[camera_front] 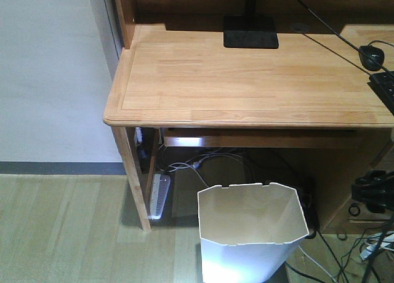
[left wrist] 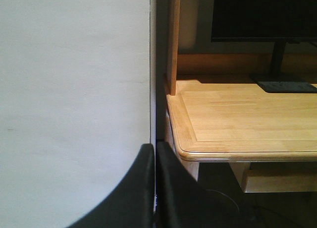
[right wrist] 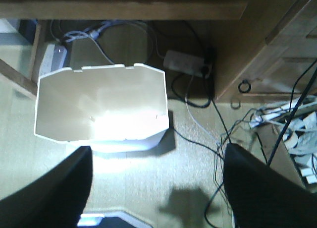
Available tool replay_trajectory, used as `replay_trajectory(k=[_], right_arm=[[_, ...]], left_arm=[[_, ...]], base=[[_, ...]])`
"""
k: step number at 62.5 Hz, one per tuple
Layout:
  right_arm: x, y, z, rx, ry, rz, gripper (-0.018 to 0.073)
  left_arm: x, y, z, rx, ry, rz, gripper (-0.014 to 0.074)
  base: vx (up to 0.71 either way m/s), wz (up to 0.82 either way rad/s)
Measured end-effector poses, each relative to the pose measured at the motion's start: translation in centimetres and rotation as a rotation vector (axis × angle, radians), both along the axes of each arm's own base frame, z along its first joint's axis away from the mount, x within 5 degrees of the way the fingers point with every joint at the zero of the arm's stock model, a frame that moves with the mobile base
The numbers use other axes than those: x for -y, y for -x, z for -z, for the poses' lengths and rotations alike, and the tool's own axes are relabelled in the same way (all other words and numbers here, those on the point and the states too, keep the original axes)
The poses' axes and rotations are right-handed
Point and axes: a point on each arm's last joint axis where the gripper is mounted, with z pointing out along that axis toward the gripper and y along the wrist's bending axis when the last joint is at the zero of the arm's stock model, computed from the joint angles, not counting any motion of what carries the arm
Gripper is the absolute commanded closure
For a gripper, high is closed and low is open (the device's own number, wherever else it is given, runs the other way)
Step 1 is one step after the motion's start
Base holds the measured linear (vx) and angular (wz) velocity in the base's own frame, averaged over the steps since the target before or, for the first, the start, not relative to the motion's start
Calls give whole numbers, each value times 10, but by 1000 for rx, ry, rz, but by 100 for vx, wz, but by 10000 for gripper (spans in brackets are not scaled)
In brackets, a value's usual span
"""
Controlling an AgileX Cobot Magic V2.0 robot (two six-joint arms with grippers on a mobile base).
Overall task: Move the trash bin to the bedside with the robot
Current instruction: 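Lower the right gripper down to the rim of the white trash bin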
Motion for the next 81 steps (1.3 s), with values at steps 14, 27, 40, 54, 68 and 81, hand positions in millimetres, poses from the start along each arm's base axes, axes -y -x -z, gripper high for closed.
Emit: replay_trajectory(k=[14,27,40,54,68,81], right_arm=[[-1,-44,6,-94,17,-23,7],[-2,-88,30,-196,46,-81,7],[-2,-123,78,-307,56,-119,7],[13,-148,143,-423,48,-110,13],[18,-167,198,-492,61,-175,18],[19,-181,245,-558,60,-209,18]], left_arm=[[0,0,0,0,0,0,602],[0,0,0,0,0,0,602],[0,0,0,0,0,0,602],[0,0,0,0,0,0,602],[0,0,0,0,0,0,602],[0,0,0,0,0,0,602]], base=[[0,0],[0,0],[0,0],[0,0],[0,0],[0,0]])
